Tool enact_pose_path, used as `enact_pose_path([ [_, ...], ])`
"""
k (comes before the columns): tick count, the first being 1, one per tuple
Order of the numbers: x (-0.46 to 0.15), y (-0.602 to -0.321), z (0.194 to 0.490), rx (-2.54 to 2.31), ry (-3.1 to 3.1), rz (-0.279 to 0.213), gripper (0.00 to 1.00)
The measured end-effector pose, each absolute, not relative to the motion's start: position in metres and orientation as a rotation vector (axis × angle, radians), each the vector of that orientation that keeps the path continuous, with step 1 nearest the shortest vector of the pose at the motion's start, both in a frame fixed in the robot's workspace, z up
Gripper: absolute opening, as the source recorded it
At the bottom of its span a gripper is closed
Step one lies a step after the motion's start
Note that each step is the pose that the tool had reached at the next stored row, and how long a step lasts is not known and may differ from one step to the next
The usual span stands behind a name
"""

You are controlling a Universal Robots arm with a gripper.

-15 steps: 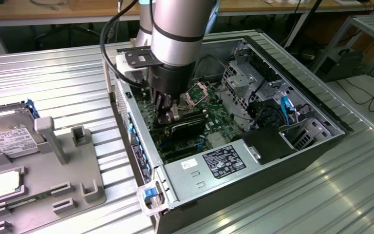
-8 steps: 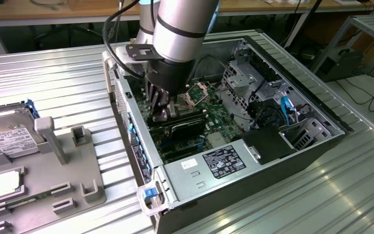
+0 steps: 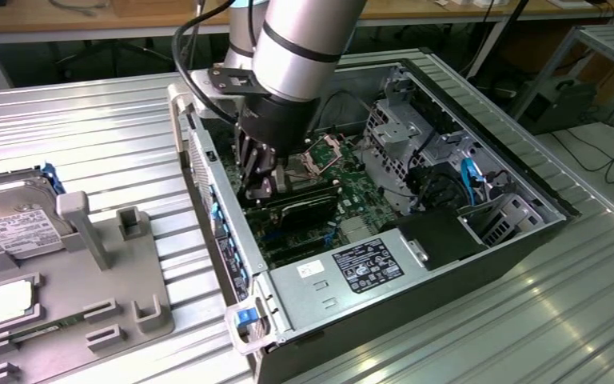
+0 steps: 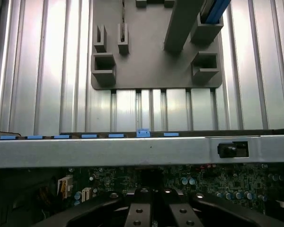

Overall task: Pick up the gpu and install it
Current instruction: 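Press down on the gpu until it lock into place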

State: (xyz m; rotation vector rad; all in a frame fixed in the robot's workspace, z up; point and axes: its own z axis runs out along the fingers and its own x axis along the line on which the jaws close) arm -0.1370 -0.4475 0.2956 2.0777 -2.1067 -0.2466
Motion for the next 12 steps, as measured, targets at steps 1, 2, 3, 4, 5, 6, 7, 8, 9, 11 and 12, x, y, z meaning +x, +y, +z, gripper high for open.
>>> enact_pose_path([
  [1, -0.137, -0.447, 0.295, 2.077, -2.106, -0.247, 0.11],
  [2, -0.137, -0.447, 0.295, 2.077, -2.105, -0.249, 0.11],
  [3, -0.137, -0.447, 0.294, 2.076, -2.104, -0.25, 0.11],
  [4, -0.137, -0.447, 0.294, 2.074, -2.102, -0.253, 0.11],
  [5, -0.137, -0.447, 0.294, 2.069, -2.097, -0.262, 0.11],
  [6, -0.137, -0.447, 0.294, 2.067, -2.095, -0.267, 0.11],
  [7, -0.137, -0.447, 0.294, 2.064, -2.093, -0.271, 0.11],
  [8, -0.136, -0.447, 0.293, 2.063, -2.092, -0.272, 0.11],
  [9, -0.133, -0.447, 0.293, 2.062, -2.092, -0.272, 0.11],
  [11, -0.128, -0.447, 0.292, 2.063, -2.092, -0.272, 0.11],
  [12, -0.126, -0.447, 0.292, 2.063, -2.092, -0.272, 0.11],
])
